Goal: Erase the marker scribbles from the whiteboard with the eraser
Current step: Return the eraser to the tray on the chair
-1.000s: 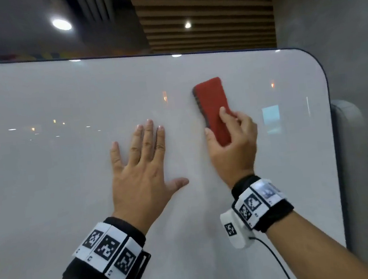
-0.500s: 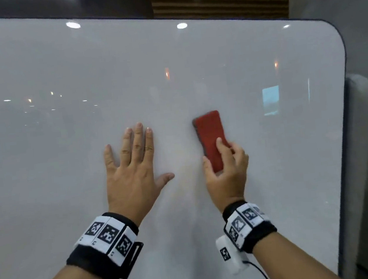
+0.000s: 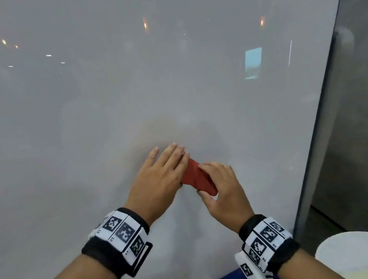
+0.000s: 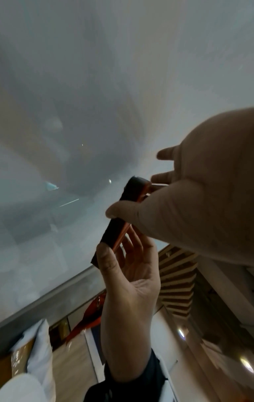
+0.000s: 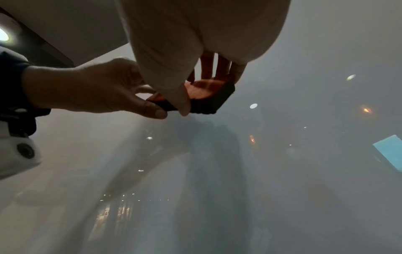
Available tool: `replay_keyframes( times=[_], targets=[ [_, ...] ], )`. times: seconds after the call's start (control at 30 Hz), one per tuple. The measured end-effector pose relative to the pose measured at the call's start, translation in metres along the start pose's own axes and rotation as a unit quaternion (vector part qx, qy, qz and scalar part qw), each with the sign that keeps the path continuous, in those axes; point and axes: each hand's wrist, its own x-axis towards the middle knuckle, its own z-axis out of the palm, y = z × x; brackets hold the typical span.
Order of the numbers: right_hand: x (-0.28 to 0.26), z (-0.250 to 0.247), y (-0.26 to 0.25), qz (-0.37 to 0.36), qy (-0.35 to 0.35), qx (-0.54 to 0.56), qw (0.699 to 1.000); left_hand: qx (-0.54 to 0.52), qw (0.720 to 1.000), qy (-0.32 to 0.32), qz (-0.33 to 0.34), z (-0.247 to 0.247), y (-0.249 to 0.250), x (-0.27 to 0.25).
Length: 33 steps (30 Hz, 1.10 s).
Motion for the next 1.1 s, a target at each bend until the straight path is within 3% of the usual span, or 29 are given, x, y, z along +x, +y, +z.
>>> replay_keyframes(
  times=[0.2, 0.6, 1.1],
  targets=[
    [-0.046, -0.024, 0.007, 0.051, -0.084, -0.012, 0.995, -0.06, 0.997, -0.036, 0.036, 0.007, 0.04, -0.016],
    [-0.112, -0.069, 0.037, 0.13, -0.224, -0.046, 0.965, -0.137, 0.982, -0.128, 0.026, 0.027, 0.13, -0.037],
    [-0.221, -0.151, 0.099, 0.181, -0.348, -0.082, 0.916, -0.198, 0.944, -0.263, 0.011, 0.039, 0.299, -0.044]
  ],
)
